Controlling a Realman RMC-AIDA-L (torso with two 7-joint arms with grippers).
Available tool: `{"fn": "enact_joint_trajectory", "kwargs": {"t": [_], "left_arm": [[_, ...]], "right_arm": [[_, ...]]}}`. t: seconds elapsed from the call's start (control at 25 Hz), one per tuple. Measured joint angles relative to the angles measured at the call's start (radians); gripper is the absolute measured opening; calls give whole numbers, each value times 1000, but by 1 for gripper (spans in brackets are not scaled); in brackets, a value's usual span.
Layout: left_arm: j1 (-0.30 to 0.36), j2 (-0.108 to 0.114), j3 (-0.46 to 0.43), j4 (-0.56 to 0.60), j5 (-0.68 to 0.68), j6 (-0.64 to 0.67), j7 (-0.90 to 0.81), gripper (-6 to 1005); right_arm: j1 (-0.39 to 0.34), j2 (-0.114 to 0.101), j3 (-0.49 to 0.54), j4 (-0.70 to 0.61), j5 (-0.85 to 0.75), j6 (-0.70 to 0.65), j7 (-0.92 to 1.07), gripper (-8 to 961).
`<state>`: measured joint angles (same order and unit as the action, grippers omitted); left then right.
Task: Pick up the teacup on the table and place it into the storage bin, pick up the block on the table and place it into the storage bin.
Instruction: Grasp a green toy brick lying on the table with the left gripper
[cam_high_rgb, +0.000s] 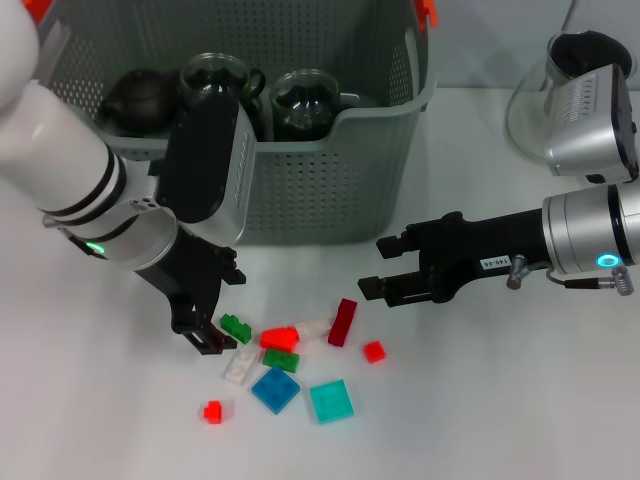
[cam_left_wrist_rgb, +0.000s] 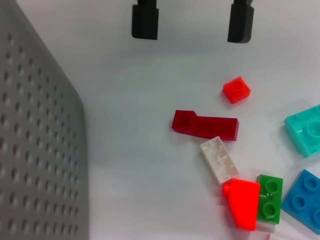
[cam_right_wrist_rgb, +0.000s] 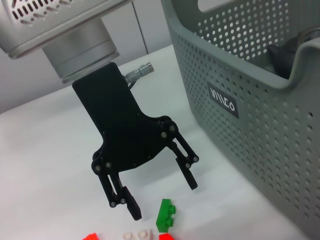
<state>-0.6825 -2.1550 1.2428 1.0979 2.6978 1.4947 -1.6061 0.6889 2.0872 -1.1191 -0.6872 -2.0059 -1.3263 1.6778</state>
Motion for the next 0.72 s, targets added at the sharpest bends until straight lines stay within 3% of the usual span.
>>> {"fn": "enact_joint_trajectory", "kwargs": {"t": [0.44,0.72], "left_arm": [[-14,-6,20,-39,22,-36,22,800],[-12,-6,22,-40,25,-42,29,587]], "right_arm": [[-1,2,-1,0,1,-4,2,713],[-3,3,-1,0,3,-4,2,714]]}}
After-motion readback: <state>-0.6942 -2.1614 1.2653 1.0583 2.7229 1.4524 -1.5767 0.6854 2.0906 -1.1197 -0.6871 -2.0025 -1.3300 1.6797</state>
